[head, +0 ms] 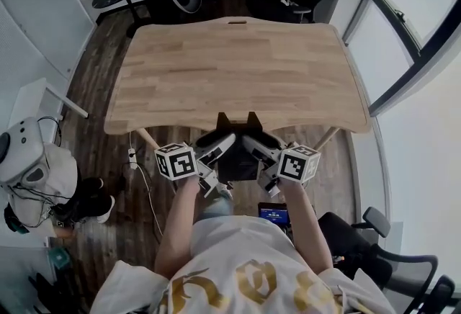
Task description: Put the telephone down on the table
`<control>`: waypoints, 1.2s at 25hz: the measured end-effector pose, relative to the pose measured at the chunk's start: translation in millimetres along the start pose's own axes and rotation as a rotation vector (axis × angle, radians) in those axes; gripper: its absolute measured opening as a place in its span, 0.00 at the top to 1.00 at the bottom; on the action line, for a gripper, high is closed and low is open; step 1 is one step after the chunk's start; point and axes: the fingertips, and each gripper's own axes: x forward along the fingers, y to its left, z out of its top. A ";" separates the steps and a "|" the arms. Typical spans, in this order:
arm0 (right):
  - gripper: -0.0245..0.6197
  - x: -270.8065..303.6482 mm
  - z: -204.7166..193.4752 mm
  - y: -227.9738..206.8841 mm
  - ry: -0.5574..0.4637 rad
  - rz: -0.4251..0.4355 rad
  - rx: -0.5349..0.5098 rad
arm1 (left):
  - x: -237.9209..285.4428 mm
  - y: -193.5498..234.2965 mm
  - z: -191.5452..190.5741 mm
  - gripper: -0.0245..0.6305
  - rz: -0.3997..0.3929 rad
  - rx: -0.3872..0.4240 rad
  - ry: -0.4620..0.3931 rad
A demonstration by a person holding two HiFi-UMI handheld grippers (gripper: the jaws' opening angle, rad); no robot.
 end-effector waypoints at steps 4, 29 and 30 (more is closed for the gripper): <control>0.61 24.4 16.2 -29.1 0.005 -0.018 0.019 | 23.0 29.6 18.8 0.62 -0.008 -0.013 0.018; 0.61 233.7 127.4 -181.3 0.011 -0.134 0.071 | 133.2 238.1 187.3 0.61 -0.077 -0.086 0.126; 0.61 236.3 129.6 -181.3 0.010 -0.137 0.069 | 133.6 239.3 190.6 0.61 -0.081 -0.087 0.124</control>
